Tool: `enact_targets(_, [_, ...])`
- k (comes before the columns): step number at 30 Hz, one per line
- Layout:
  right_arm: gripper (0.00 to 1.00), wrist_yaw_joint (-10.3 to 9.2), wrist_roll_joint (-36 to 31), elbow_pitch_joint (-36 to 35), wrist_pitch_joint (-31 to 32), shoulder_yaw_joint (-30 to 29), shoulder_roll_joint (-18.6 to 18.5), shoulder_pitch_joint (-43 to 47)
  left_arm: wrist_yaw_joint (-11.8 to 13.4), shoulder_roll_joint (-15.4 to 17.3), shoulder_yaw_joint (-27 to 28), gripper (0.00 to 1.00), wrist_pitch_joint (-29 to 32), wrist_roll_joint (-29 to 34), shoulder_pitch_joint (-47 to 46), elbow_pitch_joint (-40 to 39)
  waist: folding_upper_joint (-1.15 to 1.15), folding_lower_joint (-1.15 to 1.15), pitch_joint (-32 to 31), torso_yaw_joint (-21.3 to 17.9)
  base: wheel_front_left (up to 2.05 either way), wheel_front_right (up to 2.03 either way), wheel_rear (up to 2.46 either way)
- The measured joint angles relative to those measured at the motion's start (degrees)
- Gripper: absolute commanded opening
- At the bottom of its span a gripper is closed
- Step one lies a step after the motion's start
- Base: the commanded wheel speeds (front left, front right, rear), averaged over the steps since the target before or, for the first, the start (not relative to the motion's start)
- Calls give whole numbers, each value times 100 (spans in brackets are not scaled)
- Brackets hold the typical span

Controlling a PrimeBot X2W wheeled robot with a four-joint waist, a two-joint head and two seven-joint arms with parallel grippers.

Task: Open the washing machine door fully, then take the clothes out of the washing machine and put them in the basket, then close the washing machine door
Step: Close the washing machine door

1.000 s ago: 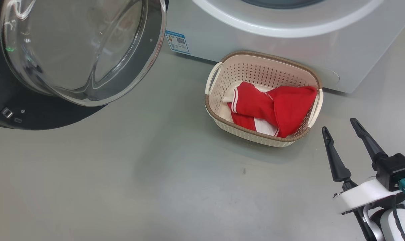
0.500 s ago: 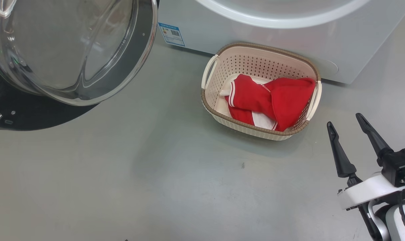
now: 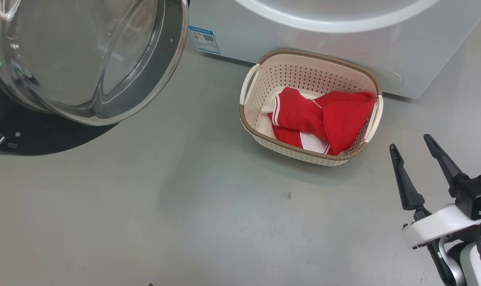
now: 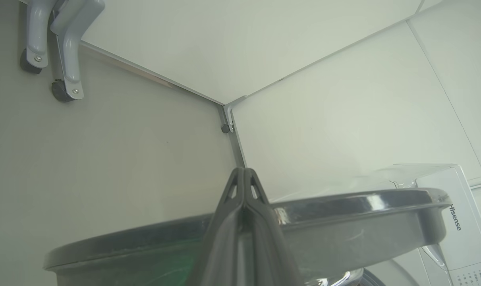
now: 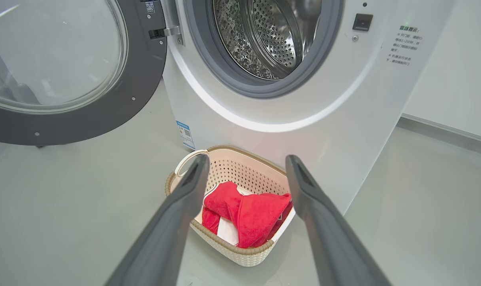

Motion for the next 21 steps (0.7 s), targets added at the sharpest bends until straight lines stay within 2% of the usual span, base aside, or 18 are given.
enact_targets(14, [100, 0, 14, 0, 15, -5, -2, -2, -334, 175, -85, 0, 867, -332, -1, 133, 0, 0, -10, 22, 0, 0, 0])
enact_targets(21, [100, 0, 60, 0, 15, -9, 4, -2, -460, 159, -94, 0, 1271, -531, 4, 149, 0, 0, -30, 40, 0, 0, 0])
